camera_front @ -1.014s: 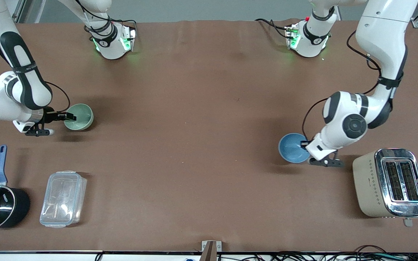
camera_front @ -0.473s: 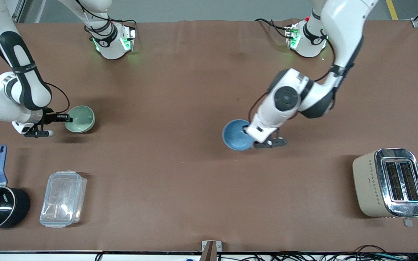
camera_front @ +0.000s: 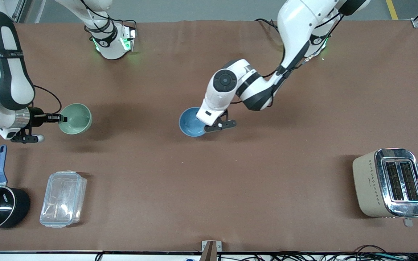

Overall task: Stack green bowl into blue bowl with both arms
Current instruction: 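Lift both bowls and carry them toward each other mid-table, then tip the green bowl into the blue bowl while the left gripper releases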

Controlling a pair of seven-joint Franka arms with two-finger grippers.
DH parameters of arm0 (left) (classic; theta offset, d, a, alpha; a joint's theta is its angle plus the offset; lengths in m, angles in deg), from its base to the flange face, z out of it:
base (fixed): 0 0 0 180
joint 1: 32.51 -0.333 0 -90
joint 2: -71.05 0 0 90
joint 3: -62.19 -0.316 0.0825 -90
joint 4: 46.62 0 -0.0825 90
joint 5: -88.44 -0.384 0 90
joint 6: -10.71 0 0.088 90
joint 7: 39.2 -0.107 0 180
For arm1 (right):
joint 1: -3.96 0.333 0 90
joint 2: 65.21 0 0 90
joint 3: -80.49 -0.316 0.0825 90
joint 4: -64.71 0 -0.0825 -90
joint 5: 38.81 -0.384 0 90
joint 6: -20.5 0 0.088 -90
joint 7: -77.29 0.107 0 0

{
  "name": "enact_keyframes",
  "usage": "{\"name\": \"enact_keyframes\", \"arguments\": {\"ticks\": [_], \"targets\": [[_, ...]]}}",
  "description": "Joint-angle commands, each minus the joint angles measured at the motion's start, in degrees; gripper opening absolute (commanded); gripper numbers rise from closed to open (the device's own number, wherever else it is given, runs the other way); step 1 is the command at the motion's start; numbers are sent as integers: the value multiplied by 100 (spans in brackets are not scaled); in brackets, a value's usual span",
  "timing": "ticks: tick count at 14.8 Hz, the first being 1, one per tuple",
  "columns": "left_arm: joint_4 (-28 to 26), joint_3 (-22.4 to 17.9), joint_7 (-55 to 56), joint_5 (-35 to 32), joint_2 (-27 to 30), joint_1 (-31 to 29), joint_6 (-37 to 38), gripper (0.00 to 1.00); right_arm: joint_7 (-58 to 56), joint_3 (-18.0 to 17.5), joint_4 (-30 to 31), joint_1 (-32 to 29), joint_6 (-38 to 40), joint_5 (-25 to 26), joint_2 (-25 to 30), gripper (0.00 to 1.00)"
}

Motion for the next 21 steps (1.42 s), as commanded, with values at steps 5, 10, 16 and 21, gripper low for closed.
{"name": "enact_keyframes", "arguments": {"ticks": [5,10,16,21], "targets": [[269,-501,332,-97,-505,790,-764,0,1714,30,-184,1427,88,-1079,418,1],[269,-537,297,-97,-663,755,-827,21,3044,30,-175,2482,-483,-1070,383,1],[286,-773,253,-280,-155,694,-748,100,3459,21,-131,3213,-782,-1070,331,1],[444,-1011,-1053,-607,1198,-148,1288,100,3994,21,0,3942,-1230,-1079,15,1]]}}
